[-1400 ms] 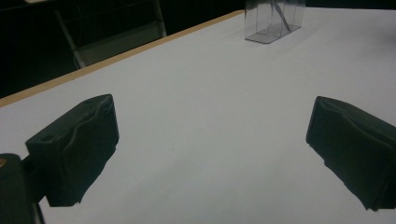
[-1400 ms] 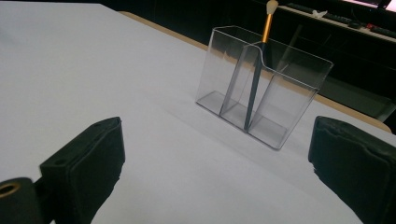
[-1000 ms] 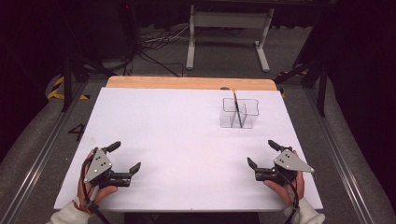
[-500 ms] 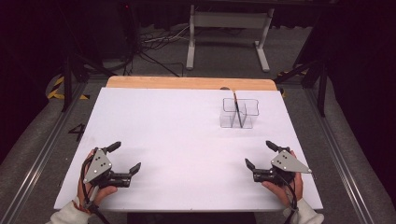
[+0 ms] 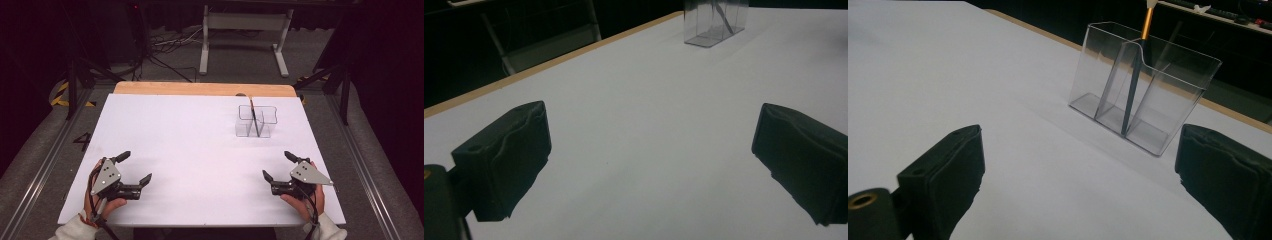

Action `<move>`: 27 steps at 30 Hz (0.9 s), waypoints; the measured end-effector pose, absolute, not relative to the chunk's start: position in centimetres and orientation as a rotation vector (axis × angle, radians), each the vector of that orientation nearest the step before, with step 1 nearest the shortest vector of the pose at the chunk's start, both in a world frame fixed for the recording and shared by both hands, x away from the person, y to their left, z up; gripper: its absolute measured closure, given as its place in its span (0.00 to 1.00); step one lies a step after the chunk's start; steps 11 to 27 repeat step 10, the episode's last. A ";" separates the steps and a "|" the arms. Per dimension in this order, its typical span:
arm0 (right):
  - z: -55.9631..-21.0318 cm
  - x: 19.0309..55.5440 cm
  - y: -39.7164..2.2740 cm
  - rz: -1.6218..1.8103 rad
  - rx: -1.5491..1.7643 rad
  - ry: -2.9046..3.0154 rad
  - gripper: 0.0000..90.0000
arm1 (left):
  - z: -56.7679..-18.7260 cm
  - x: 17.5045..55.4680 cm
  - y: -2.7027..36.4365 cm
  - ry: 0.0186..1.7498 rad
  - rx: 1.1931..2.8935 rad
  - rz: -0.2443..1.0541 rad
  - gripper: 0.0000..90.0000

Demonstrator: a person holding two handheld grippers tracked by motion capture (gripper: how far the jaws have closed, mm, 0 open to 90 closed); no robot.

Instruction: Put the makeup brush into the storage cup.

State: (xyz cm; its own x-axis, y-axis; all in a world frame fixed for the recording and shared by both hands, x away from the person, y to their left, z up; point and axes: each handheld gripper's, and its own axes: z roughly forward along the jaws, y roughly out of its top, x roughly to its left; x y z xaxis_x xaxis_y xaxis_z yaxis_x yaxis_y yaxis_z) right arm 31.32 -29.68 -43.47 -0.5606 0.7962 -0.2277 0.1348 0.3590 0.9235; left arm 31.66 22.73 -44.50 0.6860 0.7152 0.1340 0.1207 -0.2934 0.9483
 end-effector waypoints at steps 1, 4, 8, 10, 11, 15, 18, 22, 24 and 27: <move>-43.5 31.3 -29.7 1.224 0.808 1.933 0.07 | -44.5 31.7 22.7 0.665 1.803 0.677 0.03; -43.5 31.3 -29.6 1.219 0.801 1.938 0.07 | -44.6 31.7 22.7 0.669 1.806 0.669 0.03; -43.5 31.4 -29.4 1.215 0.795 1.942 0.07 | -44.6 31.6 22.8 0.676 1.803 0.674 0.04; -43.5 31.4 -29.4 1.216 0.796 1.942 0.07 | -44.6 31.7 22.8 0.676 1.800 0.675 0.04; -43.5 31.4 -29.4 1.216 0.796 1.942 0.07 | -44.6 31.7 22.8 0.676 1.800 0.675 0.04; -43.5 31.4 -29.4 1.216 0.796 1.942 0.07 | -44.6 31.7 22.8 0.676 1.800 0.675 0.04; -43.5 31.4 -29.4 1.216 0.796 1.942 0.07 | -44.6 31.7 22.8 0.676 1.800 0.675 0.04; -43.5 31.4 -29.4 1.216 0.796 1.942 0.07 | -44.6 31.7 22.8 0.676 1.800 0.675 0.04; -43.5 31.4 -29.4 1.216 0.796 1.942 0.07 | -44.6 31.7 22.8 0.676 1.800 0.675 0.04; -43.5 31.4 -29.4 1.216 0.796 1.942 0.07 | -44.6 31.7 22.8 0.676 1.800 0.675 0.04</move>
